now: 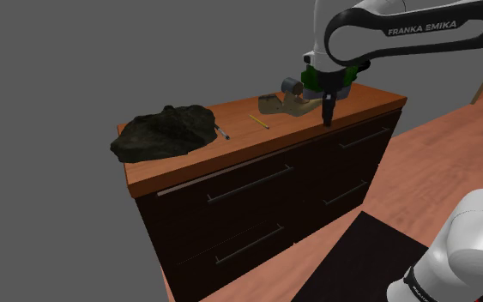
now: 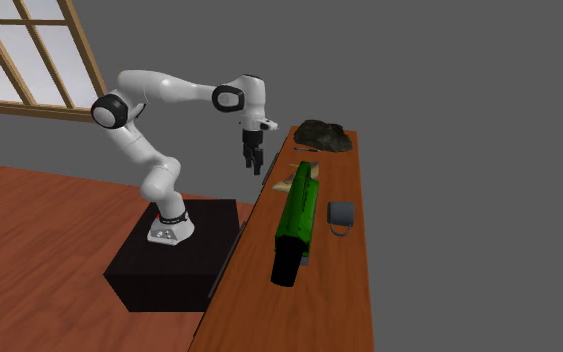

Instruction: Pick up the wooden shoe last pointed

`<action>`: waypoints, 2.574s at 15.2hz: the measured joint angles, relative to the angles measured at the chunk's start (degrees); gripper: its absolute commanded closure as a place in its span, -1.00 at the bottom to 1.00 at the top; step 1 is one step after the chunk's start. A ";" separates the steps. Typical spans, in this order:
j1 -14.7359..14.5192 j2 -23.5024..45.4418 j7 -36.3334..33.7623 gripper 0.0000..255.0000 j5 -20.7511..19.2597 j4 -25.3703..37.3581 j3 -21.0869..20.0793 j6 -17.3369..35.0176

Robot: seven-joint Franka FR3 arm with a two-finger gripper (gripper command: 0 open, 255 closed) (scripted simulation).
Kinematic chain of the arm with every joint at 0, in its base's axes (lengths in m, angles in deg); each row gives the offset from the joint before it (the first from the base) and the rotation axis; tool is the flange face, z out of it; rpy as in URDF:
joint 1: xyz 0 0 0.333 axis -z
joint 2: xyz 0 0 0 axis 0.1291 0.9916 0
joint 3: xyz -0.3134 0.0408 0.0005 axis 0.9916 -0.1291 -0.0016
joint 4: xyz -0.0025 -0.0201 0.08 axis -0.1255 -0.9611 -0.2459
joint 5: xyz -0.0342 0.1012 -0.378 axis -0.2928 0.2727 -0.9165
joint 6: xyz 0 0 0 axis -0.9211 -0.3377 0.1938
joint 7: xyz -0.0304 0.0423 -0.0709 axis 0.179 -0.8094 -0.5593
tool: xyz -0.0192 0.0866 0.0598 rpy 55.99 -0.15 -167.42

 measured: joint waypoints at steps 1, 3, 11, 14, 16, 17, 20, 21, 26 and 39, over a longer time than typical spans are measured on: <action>-0.12 1.66 1.16 -1.00 -0.57 1.28 0.17 0.91; -0.11 5.08 4.21 -1.00 -1.75 4.88 0.86 1.98; -0.37 19.29 15.46 -1.00 -4.73 21.26 2.17 5.13; -0.41 21.26 16.78 -1.00 -5.08 22.96 2.20 6.10; -0.40 21.33 16.49 -1.00 -5.24 21.71 2.23 7.42; -0.32 21.32 16.41 -1.00 -5.30 20.96 2.31 8.17; -0.25 21.33 15.75 -1.00 -5.49 18.76 2.39 10.28; -0.26 21.25 15.63 1.00 -5.53 18.41 2.38 10.54; -0.29 21.00 15.50 1.00 -5.61 18.33 2.35 10.85; -0.37 21.85 17.30 1.00 -5.06 24.13 2.24 5.73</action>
